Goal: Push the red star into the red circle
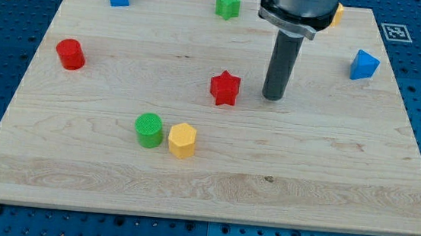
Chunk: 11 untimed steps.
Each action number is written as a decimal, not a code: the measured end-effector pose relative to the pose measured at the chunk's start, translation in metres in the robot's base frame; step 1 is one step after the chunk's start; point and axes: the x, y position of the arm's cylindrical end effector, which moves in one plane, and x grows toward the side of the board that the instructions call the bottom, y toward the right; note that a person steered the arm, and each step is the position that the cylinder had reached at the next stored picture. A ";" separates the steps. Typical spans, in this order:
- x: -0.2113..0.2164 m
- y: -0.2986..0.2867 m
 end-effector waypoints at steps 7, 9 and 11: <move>-0.029 -0.231; -0.086 -0.236; -0.176 -0.158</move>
